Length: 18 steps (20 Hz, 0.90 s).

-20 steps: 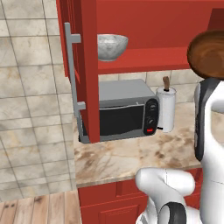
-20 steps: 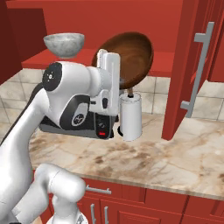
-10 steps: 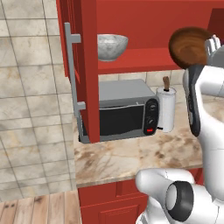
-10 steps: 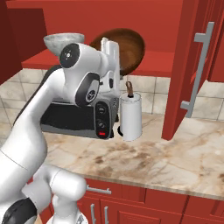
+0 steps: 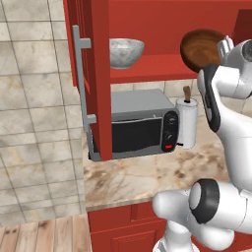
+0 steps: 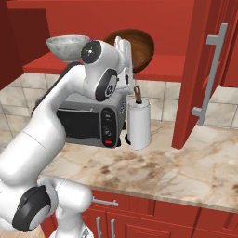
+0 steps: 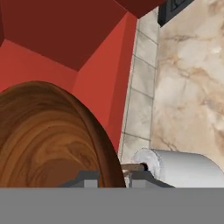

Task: Open the cabinet. Pick the bowls from the counter and place them in the cabinet. Then close the cabinet.

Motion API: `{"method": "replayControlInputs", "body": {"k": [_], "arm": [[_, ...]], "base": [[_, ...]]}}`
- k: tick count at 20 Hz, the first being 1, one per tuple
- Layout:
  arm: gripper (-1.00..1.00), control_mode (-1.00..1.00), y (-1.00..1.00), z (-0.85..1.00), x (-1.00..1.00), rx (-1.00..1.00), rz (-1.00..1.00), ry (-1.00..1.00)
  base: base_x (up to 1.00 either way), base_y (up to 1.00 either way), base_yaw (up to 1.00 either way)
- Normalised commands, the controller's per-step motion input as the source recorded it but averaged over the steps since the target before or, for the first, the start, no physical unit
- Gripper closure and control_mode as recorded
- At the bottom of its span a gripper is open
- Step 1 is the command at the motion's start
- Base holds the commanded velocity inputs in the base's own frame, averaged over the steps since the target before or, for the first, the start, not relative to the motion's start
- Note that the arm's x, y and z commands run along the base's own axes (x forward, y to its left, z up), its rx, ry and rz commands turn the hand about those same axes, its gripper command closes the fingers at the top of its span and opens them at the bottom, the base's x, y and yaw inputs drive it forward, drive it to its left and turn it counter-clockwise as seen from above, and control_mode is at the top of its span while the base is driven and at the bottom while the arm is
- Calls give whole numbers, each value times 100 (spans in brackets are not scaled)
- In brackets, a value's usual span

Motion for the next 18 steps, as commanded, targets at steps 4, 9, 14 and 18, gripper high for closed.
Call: {"method": "replayControlInputs", "body": {"k": [4,9,14,18], "arm": [[100,-100,0,0,70,0,0,1],[100,-100,0,0,63,0,0,9],[100,-100,0,-2,69,0,0,9],[100,-100,0,-11,46,0,0,4]], "base": [[0,0,0],[0,0,0],[0,0,0],[0,0,0]]}}
